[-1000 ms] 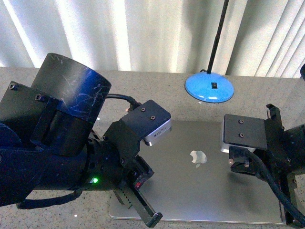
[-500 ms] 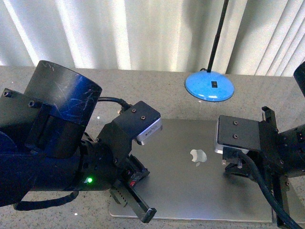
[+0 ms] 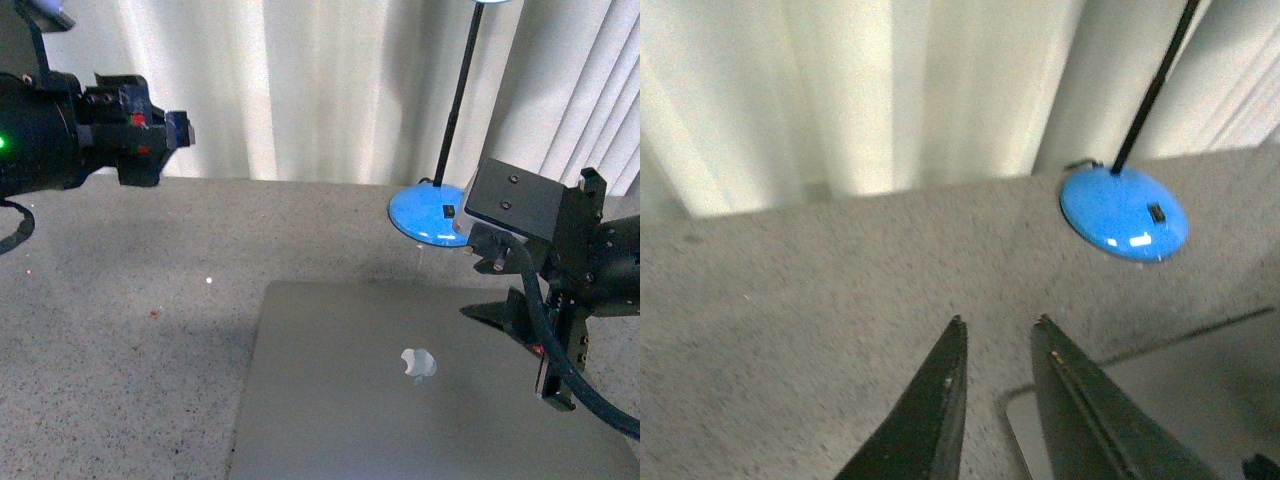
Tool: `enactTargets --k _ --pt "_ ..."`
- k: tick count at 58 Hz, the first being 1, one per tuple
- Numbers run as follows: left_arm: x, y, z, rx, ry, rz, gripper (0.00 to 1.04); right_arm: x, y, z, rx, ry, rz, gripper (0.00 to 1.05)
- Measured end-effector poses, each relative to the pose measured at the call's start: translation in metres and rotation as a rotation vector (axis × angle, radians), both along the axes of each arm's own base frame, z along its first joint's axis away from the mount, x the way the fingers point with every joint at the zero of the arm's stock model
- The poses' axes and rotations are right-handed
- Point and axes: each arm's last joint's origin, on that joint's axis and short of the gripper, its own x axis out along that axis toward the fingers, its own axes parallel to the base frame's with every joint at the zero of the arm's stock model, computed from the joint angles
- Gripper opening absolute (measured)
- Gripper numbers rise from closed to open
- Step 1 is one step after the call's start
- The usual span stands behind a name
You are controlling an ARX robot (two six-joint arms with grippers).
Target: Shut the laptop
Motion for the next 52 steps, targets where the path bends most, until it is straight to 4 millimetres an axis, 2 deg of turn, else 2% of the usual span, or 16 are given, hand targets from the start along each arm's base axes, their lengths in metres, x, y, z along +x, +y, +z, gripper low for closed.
enactTargets --k 4,7,8,9,11,13,15,18,24,26,31,40,52 --pt "-0.001 -0.001 -0.004 -0.011 0.021 -0.002 0.43 0.000 0.001 -0.002 -0.006 -0.008 -0.028 0.59" --pt "-0.002 -0.002 -0.010 -0.014 0.046 -0.009 0.52 0.000 0.003 -0.009 -0.006 -0.069 -0.145 0.55" --pt "-0.002 -0.002 -0.011 -0.014 0.048 -0.010 0.54 -0.002 0.002 -0.015 0.008 -0.141 -0.273 0.51" --pt "-0.003 -0.004 -0.012 -0.015 0.055 -0.015 0.59 -0.004 0.001 -0.019 0.029 -0.174 -0.348 0.48" --pt "-0.004 -0.005 -0.013 -0.006 0.046 -0.001 0.63 -0.010 -0.002 -0.025 0.066 -0.197 -0.449 0.43" --pt "-0.005 -0.006 -0.012 0.015 -0.022 0.077 0.58 -0.018 -0.007 -0.029 0.093 -0.223 -0.522 0.38" --pt "-0.009 -0.003 -0.011 0.025 -0.095 0.156 0.53 -0.029 -0.014 -0.030 0.192 -0.259 -0.664 0.30" --pt "-0.021 0.009 -0.010 0.036 -0.185 0.330 0.42 -0.040 -0.022 -0.018 0.331 -0.341 -0.768 0.20" --pt "-0.044 0.026 -0.005 0.034 -0.234 0.396 0.24 -0.064 -0.034 0.015 0.623 -0.511 -0.832 0.03" --pt "-0.050 0.030 -0.004 0.035 -0.237 0.401 0.19 -0.072 -0.037 0.024 0.681 -0.535 -0.837 0.03" --pt "-0.069 0.040 -0.005 0.040 -0.233 0.398 0.03 -0.088 -0.041 0.028 0.725 -0.518 -0.837 0.03" --pt "-0.095 0.052 -0.006 0.049 -0.230 0.392 0.04 -0.115 -0.049 0.029 0.734 -0.485 -0.860 0.03" --pt "-0.123 0.063 -0.006 0.051 -0.226 0.396 0.04 -0.138 -0.059 0.035 0.744 -0.474 -0.840 0.03"
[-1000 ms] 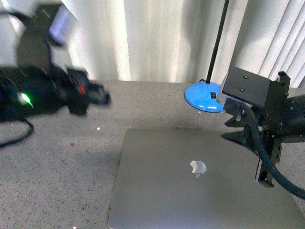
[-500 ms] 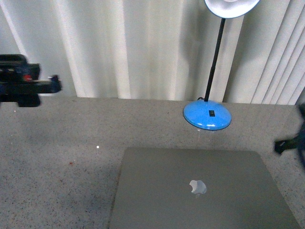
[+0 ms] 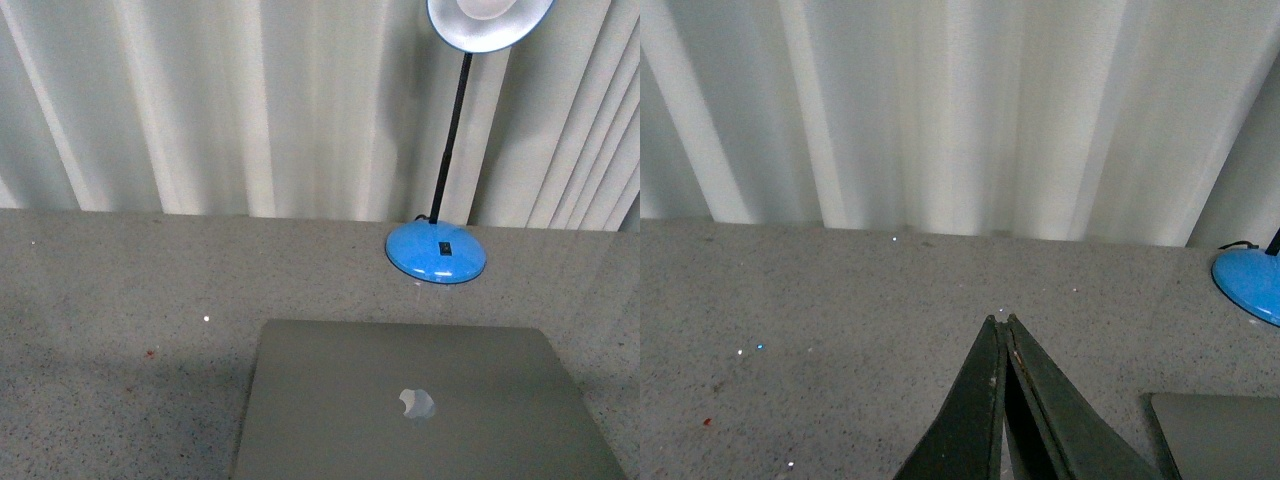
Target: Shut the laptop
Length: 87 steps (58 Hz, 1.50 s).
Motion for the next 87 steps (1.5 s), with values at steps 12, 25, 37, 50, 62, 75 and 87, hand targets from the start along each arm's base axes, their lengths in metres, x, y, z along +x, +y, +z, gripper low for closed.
enactTargets --k 12,25,37,50,62,75,87 --pt "-0.022 0.012 0.000 0.000 0.002 -0.017 0.04 -0.021 -0.006 0.013 0.005 -0.009 -0.022 0.03" --pt "-0.040 0.017 0.001 0.000 -0.001 0.005 0.04 -0.036 -0.006 0.014 0.006 -0.010 -0.021 0.03" --pt "-0.052 0.017 0.008 0.001 -0.023 0.002 0.04 -0.049 -0.006 0.016 0.007 -0.017 -0.022 0.03" --pt "-0.063 0.017 0.012 0.001 -0.038 0.002 0.04 -0.058 -0.006 0.019 0.007 -0.029 -0.021 0.03" --pt "-0.071 0.017 0.014 0.001 -0.043 0.002 0.04 -0.065 -0.006 0.021 0.007 -0.033 -0.021 0.03" --pt "-0.078 0.017 0.015 0.001 -0.046 0.002 0.04 -0.071 -0.006 0.021 0.007 -0.036 -0.020 0.03" --pt "-0.083 0.017 0.014 0.001 -0.046 0.002 0.04 -0.075 -0.006 0.021 0.007 -0.035 -0.020 0.03"
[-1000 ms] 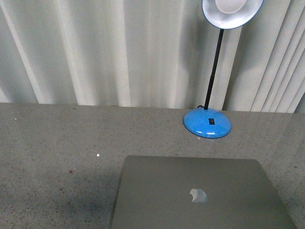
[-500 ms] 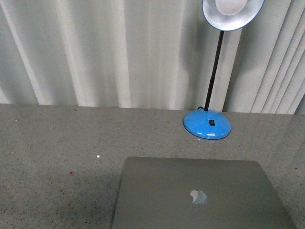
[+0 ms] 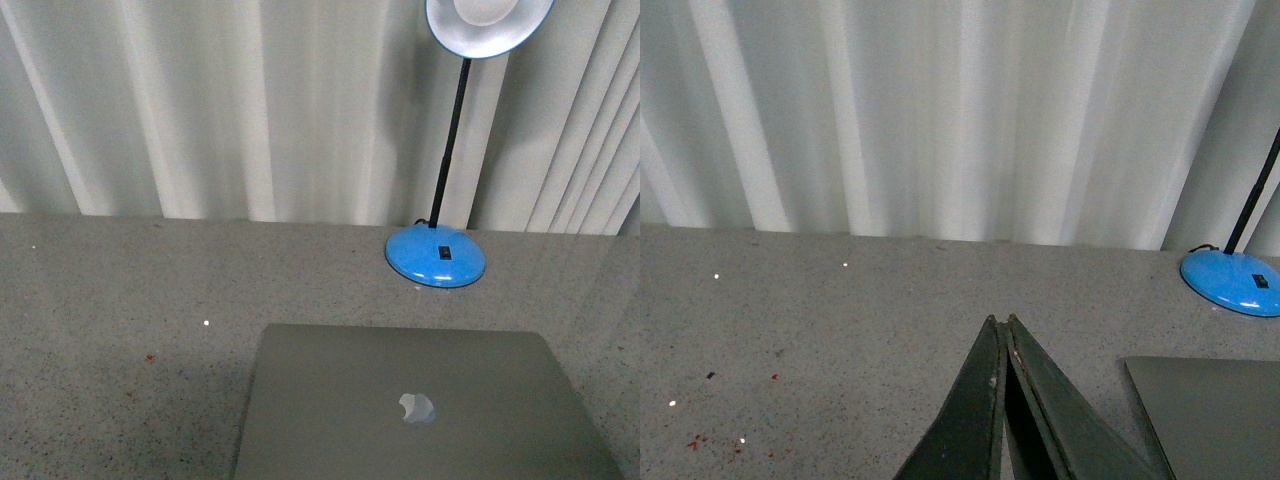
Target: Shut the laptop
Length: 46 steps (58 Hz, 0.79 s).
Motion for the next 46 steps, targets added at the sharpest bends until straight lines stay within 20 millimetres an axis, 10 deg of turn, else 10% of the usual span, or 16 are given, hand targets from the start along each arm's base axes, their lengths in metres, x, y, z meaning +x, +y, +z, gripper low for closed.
enactTargets --k 26,46 --pt "-0.016 0.000 -0.004 0.001 0.008 0.000 0.04 -0.013 0.000 -0.003 0.000 0.006 0.001 0.03" --pt "-0.016 0.000 -0.003 0.001 0.006 0.000 0.58 -0.013 0.000 -0.003 0.000 0.006 0.001 0.63"
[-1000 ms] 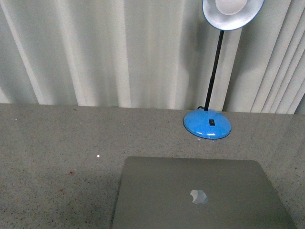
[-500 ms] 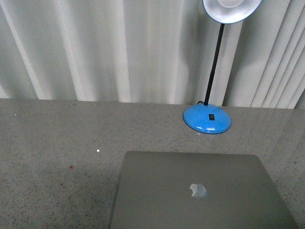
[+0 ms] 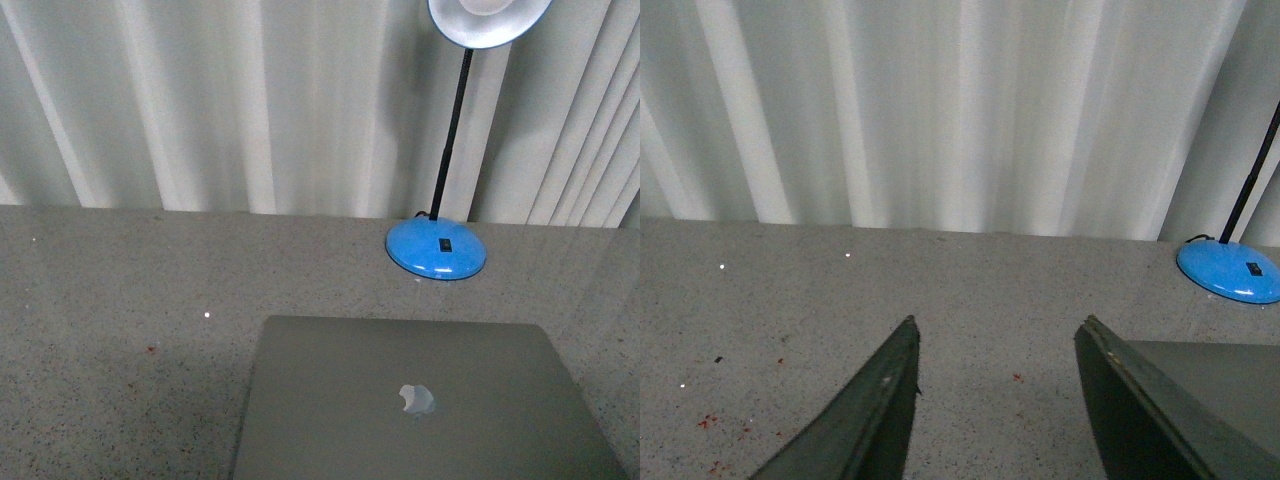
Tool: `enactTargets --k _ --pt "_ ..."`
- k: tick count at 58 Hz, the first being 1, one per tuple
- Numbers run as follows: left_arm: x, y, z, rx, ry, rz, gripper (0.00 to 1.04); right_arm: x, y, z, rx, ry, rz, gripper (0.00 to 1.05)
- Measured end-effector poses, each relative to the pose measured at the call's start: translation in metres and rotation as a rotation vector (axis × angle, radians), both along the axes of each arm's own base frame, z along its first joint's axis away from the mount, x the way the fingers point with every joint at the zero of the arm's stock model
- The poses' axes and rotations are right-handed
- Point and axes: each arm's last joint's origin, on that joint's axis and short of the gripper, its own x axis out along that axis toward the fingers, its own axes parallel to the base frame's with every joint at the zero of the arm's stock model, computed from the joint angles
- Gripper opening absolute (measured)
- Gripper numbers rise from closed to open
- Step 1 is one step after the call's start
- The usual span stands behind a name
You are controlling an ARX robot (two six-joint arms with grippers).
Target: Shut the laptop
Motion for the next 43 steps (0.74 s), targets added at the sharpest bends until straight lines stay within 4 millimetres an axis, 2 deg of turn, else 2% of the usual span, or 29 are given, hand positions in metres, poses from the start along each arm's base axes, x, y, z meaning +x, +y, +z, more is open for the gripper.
enactTargets --k 12,15,18,43 --pt "0.0000 0.0000 0.0000 0.000 0.000 0.000 0.94 0.0000 0.0000 0.0000 0.000 0.000 0.000 0.98" --pt "0.0000 0.0000 0.0000 0.001 0.000 0.000 1.00 0.0000 0.0000 0.0000 0.000 0.000 0.000 0.98" --pt "0.0000 0.0000 0.0000 0.000 0.000 0.000 0.97 0.0000 0.0000 0.0000 0.000 0.000 0.000 0.97" --pt "0.0000 0.0000 0.0000 0.000 0.000 0.000 0.98 0.0000 0.0000 0.0000 0.000 0.000 0.000 0.97"
